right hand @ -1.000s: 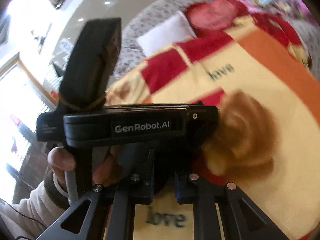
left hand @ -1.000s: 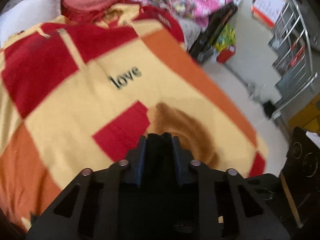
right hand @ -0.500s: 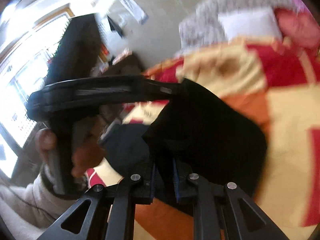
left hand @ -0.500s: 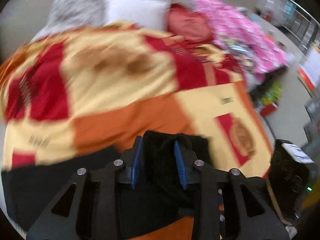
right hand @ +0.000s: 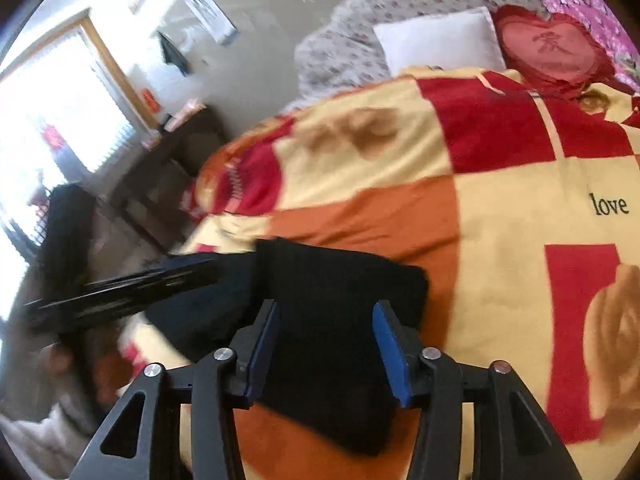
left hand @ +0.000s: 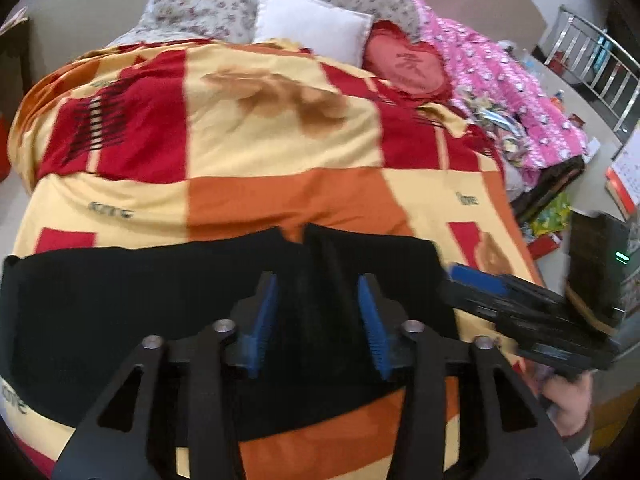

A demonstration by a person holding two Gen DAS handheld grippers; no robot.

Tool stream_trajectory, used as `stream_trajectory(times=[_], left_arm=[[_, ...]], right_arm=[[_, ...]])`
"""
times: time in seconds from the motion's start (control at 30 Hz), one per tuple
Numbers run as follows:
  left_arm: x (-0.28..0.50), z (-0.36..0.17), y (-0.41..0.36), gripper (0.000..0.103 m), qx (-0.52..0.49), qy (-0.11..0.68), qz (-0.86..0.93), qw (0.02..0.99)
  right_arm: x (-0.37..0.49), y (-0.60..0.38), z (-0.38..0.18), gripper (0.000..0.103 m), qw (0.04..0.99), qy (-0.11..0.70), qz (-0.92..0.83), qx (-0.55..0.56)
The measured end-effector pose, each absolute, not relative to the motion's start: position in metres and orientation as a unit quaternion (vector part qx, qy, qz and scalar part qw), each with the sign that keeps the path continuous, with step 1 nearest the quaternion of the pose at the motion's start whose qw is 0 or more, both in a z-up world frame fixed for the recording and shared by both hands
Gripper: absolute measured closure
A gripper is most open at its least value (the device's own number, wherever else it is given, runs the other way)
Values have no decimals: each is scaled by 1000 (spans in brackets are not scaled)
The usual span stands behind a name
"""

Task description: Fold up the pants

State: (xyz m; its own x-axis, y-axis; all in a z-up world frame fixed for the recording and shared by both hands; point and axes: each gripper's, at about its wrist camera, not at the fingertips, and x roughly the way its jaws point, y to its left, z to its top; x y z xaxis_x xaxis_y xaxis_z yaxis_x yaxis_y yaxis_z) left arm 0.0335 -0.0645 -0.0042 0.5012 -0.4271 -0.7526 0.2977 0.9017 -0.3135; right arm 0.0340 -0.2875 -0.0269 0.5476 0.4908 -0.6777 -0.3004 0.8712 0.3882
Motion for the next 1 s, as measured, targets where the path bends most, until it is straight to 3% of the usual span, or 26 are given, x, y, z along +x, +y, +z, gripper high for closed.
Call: stream_trajectory(times=[0.17, 0.3, 0.7, 1.0], left_arm=[[39, -28, -90, 56, -25, 480, -148, 864], [44, -50, -85, 56, -50, 504, -139, 851], [28, -41, -72, 56, -62, 492, -137, 858], [21, -49, -73, 55, -49, 492, -134, 859]], right_arm=[[55, -267, -39, 62, 874, 437, 204, 62], [65, -257, -48, 62, 877, 436, 197, 29], [28, -273, -24, 63, 883, 434, 175, 43], [11, -257, -39, 62, 879, 444, 176, 19]])
